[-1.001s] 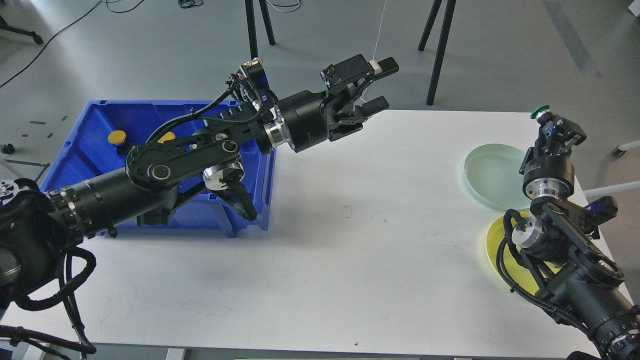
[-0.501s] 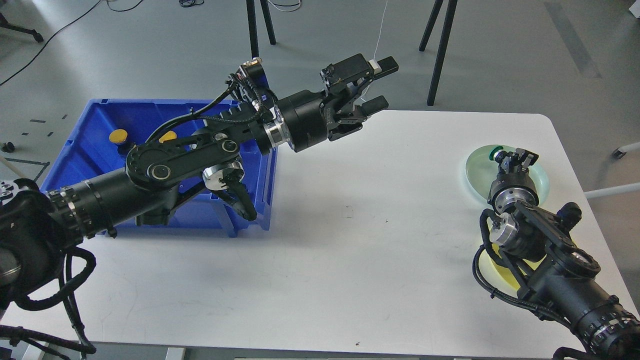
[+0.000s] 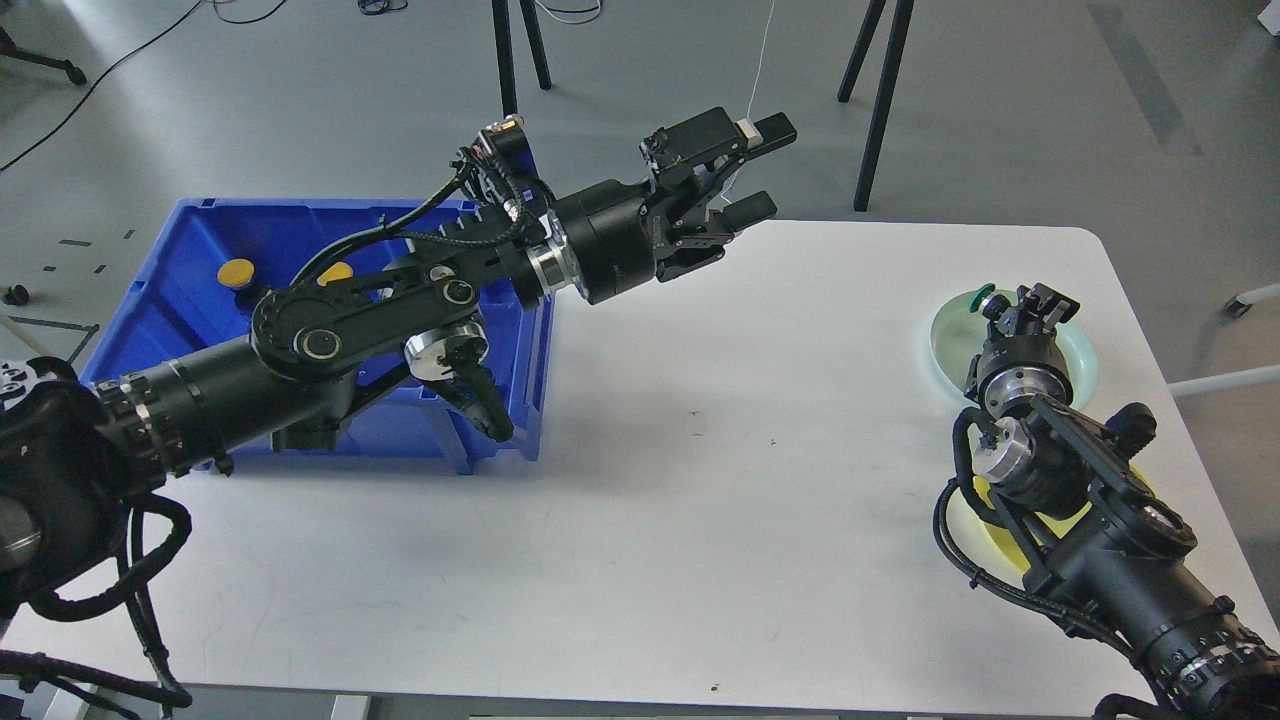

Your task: Pass button and place on color plate

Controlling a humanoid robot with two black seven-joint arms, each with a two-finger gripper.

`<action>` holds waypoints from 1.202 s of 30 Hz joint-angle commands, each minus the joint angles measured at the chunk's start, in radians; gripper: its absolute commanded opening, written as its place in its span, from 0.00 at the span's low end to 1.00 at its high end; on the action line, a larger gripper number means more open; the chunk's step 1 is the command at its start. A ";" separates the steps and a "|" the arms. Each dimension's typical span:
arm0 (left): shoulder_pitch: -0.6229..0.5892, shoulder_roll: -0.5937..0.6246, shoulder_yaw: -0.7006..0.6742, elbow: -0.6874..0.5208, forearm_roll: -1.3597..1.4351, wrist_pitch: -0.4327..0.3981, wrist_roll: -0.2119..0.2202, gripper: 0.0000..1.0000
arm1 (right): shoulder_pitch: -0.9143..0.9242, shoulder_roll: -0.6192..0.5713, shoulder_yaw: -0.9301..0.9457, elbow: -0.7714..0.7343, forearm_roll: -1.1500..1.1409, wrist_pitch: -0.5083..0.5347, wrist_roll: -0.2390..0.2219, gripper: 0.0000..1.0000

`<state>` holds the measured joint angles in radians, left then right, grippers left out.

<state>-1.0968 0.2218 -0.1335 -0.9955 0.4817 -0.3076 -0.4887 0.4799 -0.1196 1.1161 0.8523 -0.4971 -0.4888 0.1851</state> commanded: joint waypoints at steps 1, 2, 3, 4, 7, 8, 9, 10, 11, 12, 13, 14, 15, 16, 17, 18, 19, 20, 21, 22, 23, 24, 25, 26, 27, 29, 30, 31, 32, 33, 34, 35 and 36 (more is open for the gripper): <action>0.000 -0.001 0.000 0.000 0.000 0.001 0.000 0.92 | -0.001 -0.002 0.028 0.002 0.000 0.000 0.002 0.57; 0.000 -0.001 0.000 0.000 0.000 -0.001 0.000 0.92 | -0.003 -0.002 0.034 0.004 0.000 0.000 0.005 0.58; 0.000 -0.001 0.000 0.000 0.000 0.001 0.000 0.92 | -0.006 -0.003 0.040 0.010 0.000 0.000 0.008 0.61; 0.000 -0.001 0.000 0.000 0.000 -0.001 0.000 0.92 | -0.012 -0.003 0.048 0.020 0.000 0.000 0.011 0.62; 0.000 -0.001 0.000 0.000 0.000 -0.001 0.000 0.92 | -0.047 -0.006 0.076 0.082 0.000 0.000 0.016 0.68; 0.000 -0.001 0.000 0.000 0.000 -0.001 0.000 0.92 | -0.061 -0.008 0.080 0.112 0.000 0.000 0.016 0.74; 0.000 -0.001 0.000 0.000 0.000 -0.001 0.000 0.92 | -0.073 -0.009 0.079 0.140 0.000 0.000 0.016 0.79; 0.000 0.001 0.000 0.000 0.000 -0.001 0.000 0.92 | -0.086 -0.012 0.080 0.178 0.000 0.000 0.017 0.88; 0.000 0.001 0.000 0.000 0.000 -0.001 0.000 0.92 | -0.092 -0.015 0.080 0.213 0.000 0.000 0.017 0.94; 0.000 0.001 0.000 0.000 -0.002 -0.001 0.000 0.92 | -0.096 -0.020 0.079 0.255 0.000 0.000 0.017 0.96; 0.000 0.001 0.000 0.000 -0.003 0.001 0.000 0.92 | -0.101 -0.020 0.074 0.299 0.000 0.000 0.017 0.97; 0.002 0.001 -0.001 0.000 -0.005 0.002 0.000 0.92 | -0.109 -0.021 0.076 0.341 0.000 0.000 0.019 0.99; 0.003 0.004 -0.005 0.000 -0.006 0.010 0.000 0.92 | -0.119 -0.026 0.077 0.387 0.002 0.000 0.023 0.99; 0.008 0.010 -0.012 0.000 -0.011 0.016 0.000 0.92 | -0.130 -0.032 0.077 0.431 0.002 0.000 0.027 0.99; 0.015 0.023 -0.035 0.000 -0.020 0.016 0.000 0.92 | -0.144 -0.043 0.080 0.479 0.002 0.000 0.034 0.99; 0.037 0.042 -0.076 0.008 -0.041 0.016 0.000 0.92 | -0.162 -0.058 0.085 0.517 0.002 0.074 0.040 0.99; 0.069 0.074 -0.142 0.023 -0.073 0.007 0.000 0.92 | -0.173 -0.075 0.094 0.537 0.002 0.169 0.053 0.99; 0.098 0.109 -0.208 0.031 -0.098 -0.005 0.000 0.93 | -0.178 -0.089 0.105 0.541 0.002 0.256 0.069 0.99; 0.130 0.154 -0.269 0.029 -0.109 -0.037 0.000 0.96 | -0.179 -0.098 0.123 0.538 0.003 0.377 0.092 0.99; 0.155 0.193 -0.309 0.023 -0.109 -0.098 0.000 0.97 | -0.181 -0.103 0.139 0.533 0.005 0.485 0.111 0.99; 0.176 0.236 -0.328 0.023 -0.109 -0.181 0.000 0.96 | -0.184 -0.107 0.160 0.524 0.014 0.607 0.128 0.99; 0.189 0.276 -0.334 0.028 -0.109 -0.181 0.000 0.97 | -0.190 -0.115 0.178 0.512 0.032 0.727 0.138 0.99; 0.202 0.313 -0.342 0.031 -0.110 -0.181 0.000 0.97 | -0.196 -0.124 0.200 0.492 0.072 0.897 0.151 0.99; 0.218 0.333 -0.345 0.034 -0.117 -0.181 0.000 0.98 | -0.196 -0.126 0.214 0.455 0.127 0.977 0.158 0.99; 0.236 0.346 -0.351 0.032 -0.118 -0.181 0.000 0.98 | -0.190 -0.126 0.211 0.408 0.167 0.977 0.159 0.99; 0.271 0.353 -0.371 0.020 -0.112 -0.181 0.000 0.98 | -0.176 -0.118 0.197 0.322 0.198 0.977 0.159 0.99; 0.285 0.353 -0.382 0.020 -0.112 -0.181 0.000 0.98 | -0.159 -0.115 0.192 0.298 0.196 0.977 0.157 0.99; 0.291 0.349 -0.391 0.020 -0.110 -0.181 0.000 0.99 | -0.138 -0.118 0.189 0.289 0.195 0.977 0.155 0.99; 0.293 0.346 -0.397 0.020 -0.112 -0.181 0.000 0.99 | -0.127 -0.117 0.191 0.269 0.209 0.977 0.159 0.99; 0.295 0.340 -0.400 0.020 -0.112 -0.181 0.000 0.99 | -0.124 -0.114 0.195 0.249 0.212 0.977 0.163 0.99; 0.295 0.337 -0.402 0.020 -0.112 -0.181 0.000 0.99 | -0.124 -0.112 0.208 0.238 0.215 0.977 0.166 0.99; 0.295 0.326 -0.403 0.020 -0.112 -0.181 0.000 0.99 | -0.121 -0.109 0.211 0.238 0.221 0.977 0.166 0.99; 0.293 0.315 -0.405 0.020 -0.112 -0.181 0.000 0.99 | -0.118 -0.104 0.212 0.241 0.230 0.977 0.166 0.99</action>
<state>-0.8044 0.5593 -0.5320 -0.9756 0.3697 -0.4887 -0.4886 0.3518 -0.2325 1.3171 1.1060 -0.2848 0.4881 0.3482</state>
